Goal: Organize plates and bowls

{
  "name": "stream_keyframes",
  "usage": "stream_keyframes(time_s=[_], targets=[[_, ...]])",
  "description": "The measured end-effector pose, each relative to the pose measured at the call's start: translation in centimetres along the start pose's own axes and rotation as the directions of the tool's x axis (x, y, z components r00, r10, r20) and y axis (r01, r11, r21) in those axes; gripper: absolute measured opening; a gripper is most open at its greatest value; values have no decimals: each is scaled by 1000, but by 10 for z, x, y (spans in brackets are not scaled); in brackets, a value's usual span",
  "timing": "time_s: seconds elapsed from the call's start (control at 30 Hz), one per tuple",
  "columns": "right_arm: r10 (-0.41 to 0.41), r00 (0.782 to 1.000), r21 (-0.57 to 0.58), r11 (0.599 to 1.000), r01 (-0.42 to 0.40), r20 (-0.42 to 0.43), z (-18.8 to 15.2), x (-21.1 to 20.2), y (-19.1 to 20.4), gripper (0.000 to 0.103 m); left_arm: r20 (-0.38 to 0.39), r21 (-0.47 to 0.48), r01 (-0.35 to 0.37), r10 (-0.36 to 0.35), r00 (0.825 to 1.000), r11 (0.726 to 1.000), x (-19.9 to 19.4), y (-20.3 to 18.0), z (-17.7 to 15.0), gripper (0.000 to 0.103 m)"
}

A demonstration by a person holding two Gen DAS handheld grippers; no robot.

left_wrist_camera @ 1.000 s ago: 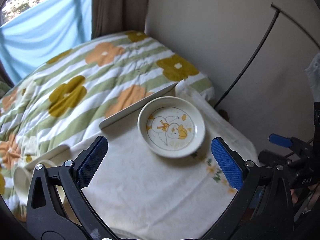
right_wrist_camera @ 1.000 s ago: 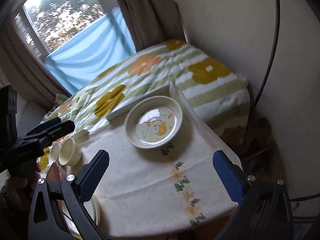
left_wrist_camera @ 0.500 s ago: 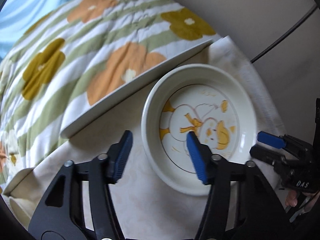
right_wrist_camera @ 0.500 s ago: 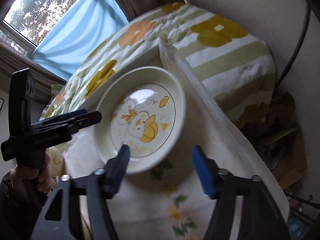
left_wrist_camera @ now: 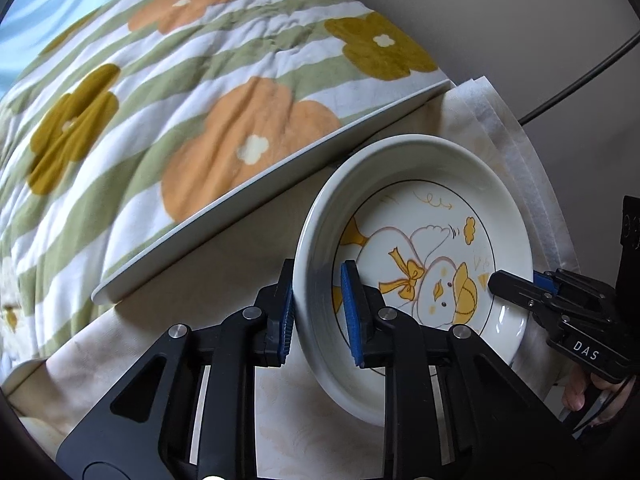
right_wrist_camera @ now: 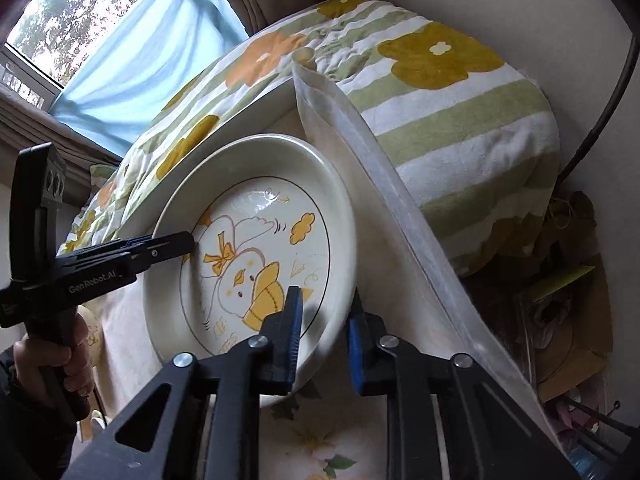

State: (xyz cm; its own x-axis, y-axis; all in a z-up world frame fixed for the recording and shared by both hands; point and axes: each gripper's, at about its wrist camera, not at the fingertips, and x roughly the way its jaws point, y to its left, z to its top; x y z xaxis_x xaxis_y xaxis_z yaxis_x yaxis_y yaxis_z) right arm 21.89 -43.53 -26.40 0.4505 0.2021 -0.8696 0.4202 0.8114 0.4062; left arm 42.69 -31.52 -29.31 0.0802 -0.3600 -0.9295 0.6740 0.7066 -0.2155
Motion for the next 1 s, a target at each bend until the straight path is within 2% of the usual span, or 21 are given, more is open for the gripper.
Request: stream_keyframes(time_s=[0.23, 0.57, 0.8, 1.0], targets=[[2, 1000, -23, 1000, -2, 20, 2, -10, 1, 19, 13, 2, -13, 13, 1000, 1000, -8, -5, -1, 19], [65, 996, -94, 994, -59, 68, 5, -56, 21, 19, 87, -50, -39, 44, 995, 998, -72, -14, -28, 19], [96, 992, -171, 982, -80, 83, -16, -96, 54, 19, 136, -134, -32, 50, 989, 991, -126, -13, -87, 19], [134, 989, -241, 964, -116, 59, -59, -114, 90, 19, 162, -216, -49, 86, 983, 975, -173, -4, -169, 19]])
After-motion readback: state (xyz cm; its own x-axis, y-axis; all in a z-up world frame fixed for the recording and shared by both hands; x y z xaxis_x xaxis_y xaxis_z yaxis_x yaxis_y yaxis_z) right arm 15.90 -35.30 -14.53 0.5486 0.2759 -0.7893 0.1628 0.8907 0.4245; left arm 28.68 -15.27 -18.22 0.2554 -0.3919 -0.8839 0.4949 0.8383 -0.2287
